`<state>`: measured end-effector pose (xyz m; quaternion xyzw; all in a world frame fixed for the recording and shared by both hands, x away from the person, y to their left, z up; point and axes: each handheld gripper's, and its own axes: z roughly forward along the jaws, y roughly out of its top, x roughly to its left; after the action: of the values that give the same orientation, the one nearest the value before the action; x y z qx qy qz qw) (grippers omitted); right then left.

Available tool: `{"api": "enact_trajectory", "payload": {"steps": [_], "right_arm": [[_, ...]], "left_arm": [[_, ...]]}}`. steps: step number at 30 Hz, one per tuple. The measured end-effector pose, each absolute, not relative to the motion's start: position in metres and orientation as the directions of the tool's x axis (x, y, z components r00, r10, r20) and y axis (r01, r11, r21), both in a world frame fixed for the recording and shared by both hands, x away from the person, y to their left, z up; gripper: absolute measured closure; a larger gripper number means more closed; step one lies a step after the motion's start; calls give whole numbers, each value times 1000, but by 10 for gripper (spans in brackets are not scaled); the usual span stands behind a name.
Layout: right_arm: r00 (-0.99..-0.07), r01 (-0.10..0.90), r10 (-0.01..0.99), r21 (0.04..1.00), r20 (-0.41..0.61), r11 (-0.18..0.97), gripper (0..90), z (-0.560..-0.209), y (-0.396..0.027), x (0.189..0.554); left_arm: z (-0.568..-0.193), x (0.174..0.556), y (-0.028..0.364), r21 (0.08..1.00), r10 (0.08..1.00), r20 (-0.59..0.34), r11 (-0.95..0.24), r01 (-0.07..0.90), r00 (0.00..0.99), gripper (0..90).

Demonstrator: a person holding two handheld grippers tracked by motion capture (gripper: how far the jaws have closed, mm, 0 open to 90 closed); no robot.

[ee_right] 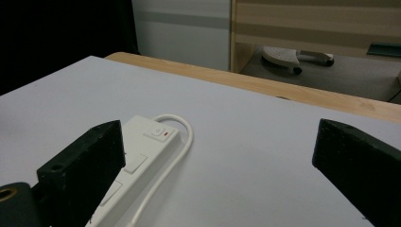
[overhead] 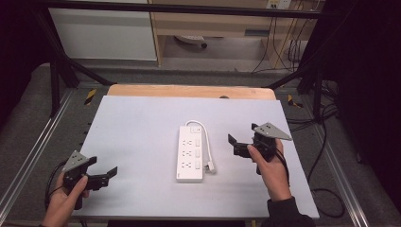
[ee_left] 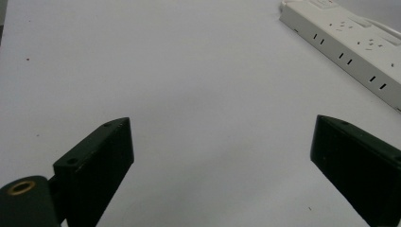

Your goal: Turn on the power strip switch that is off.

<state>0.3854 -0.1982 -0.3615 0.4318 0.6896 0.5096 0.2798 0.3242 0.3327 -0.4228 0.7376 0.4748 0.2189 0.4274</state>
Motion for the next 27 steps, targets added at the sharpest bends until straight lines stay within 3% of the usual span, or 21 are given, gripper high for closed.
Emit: {"api": "enact_trajectory", "payload": {"steps": [12,27], "right_arm": [[-410,328,910,941,65,81,49,-372,-236,376],[-385,421,920,900,69,109,60,-414,-265,380]], "left_arm": [[-423,324,333,837,887,-82,-186,515,454,69],[-423,324,332,837,887,-85,-183,515,453,68]]}}
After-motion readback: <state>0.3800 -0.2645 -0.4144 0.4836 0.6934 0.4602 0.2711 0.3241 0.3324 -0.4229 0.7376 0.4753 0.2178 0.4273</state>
